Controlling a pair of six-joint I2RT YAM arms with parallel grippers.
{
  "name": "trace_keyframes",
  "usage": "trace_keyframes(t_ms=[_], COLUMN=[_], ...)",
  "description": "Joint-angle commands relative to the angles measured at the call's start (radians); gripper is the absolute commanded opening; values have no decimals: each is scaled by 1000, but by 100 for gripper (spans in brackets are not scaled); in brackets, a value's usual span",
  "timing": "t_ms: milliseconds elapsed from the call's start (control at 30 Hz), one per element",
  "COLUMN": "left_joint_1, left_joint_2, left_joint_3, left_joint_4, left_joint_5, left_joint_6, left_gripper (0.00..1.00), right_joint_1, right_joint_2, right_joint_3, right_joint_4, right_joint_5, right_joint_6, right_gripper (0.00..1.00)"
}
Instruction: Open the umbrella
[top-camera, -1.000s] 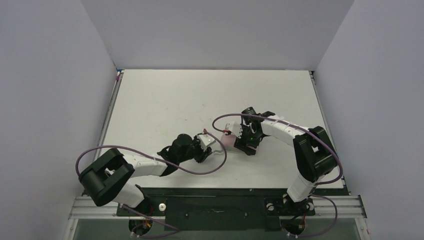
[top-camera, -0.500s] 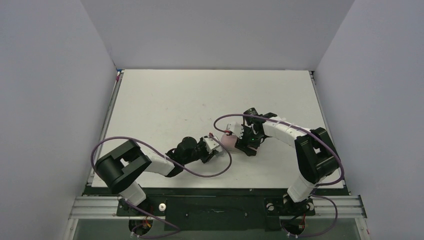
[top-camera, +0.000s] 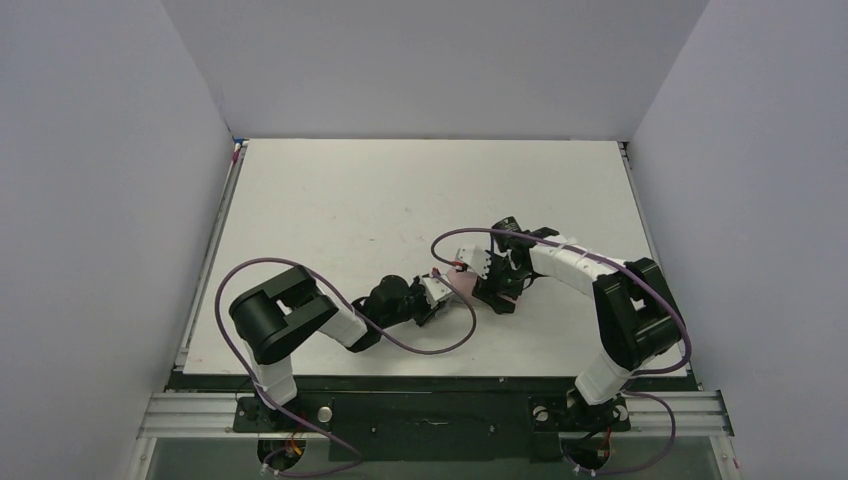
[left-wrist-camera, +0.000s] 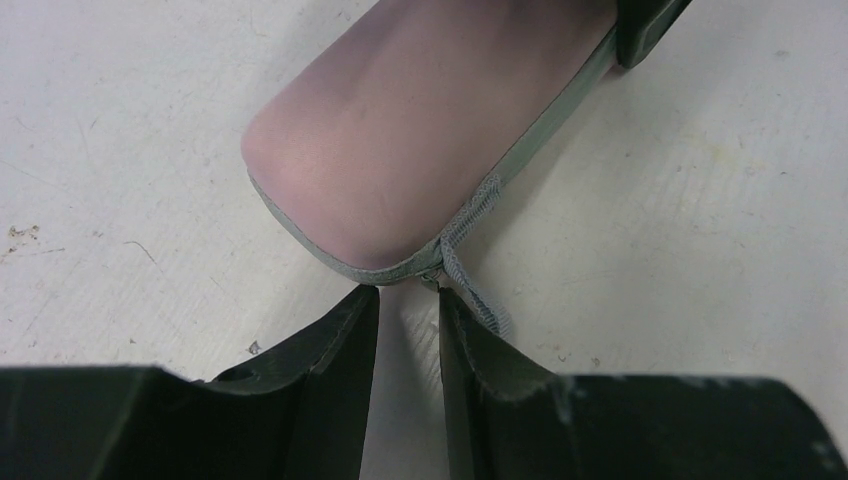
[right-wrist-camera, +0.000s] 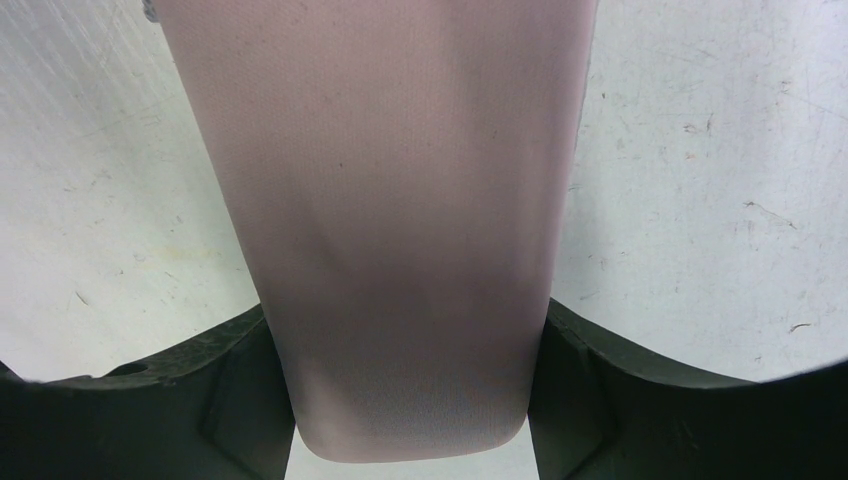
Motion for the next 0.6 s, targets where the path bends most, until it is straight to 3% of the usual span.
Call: trace_keyframes(t_ms=[0,400,567], left_joint_1=[-23,-53,-53], left_joint_2=[25,69,71], left_joint_3=[50,105,131], left_joint_4=[110,82,72], left_joint_5=[-1,-143,-190], left_joint_6=[-28,-173,-205], left_gripper=[26,31,16], right_joint_1=[-8,-30,-27], right_joint_2=[17,41,41], right_joint_3=[-45,-49,-56], right_joint_4=[-81,-71,-71], right_joint_5=[-40,-62,-57], right_joint_6=[10,94,96], right_gripper=[26,18,16])
